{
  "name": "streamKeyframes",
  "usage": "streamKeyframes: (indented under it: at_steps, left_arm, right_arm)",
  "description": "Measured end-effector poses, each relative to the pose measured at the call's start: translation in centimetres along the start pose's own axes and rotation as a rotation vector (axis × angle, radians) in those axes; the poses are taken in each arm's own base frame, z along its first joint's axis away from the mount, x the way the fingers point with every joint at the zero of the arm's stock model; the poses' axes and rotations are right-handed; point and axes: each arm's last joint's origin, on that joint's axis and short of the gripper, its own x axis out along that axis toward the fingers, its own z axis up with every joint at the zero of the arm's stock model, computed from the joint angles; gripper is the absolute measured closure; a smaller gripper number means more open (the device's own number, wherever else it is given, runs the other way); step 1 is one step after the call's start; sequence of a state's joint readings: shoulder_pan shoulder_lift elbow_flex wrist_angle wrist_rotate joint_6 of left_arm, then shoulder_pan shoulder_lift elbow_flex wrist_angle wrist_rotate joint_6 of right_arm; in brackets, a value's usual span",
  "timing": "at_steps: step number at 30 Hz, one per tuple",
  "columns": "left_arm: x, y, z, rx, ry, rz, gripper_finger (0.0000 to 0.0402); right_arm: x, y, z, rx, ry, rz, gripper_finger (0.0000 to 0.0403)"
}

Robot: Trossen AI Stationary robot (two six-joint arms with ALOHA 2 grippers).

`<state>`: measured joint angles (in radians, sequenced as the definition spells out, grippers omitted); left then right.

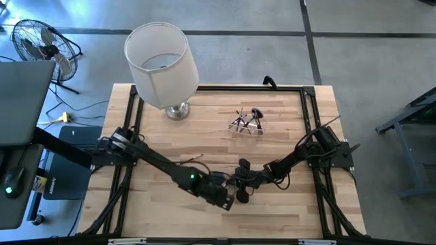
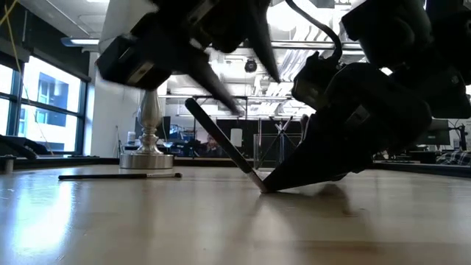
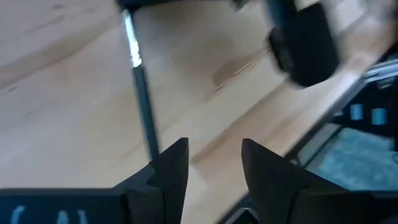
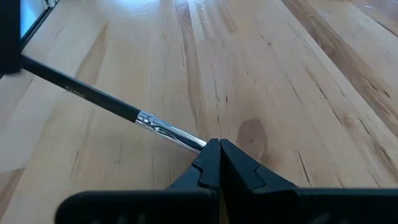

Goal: Pick & Place Makeup Supplies
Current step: Put the makeup brush into the transparent organizer

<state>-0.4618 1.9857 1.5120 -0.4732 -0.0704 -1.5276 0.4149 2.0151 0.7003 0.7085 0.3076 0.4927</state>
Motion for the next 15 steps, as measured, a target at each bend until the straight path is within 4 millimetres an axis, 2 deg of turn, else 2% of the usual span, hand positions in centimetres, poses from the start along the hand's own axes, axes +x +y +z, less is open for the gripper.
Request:
streamKeyframes:
  at_steps: [6,15]
  left_arm:
    - [-0.03,0.4,1.03,-0.023,0.01,0.038,0.0254]
    - [-0.07,0.87,1.0,0.032,0.002,0.087,0.0254]
  right_arm:
    - [0.0,0.02,0.0,0.001,0.002,0.009,0.0403]
    - [0.01,0.08,0.04,0.001,0.0,0.025,0.0403]
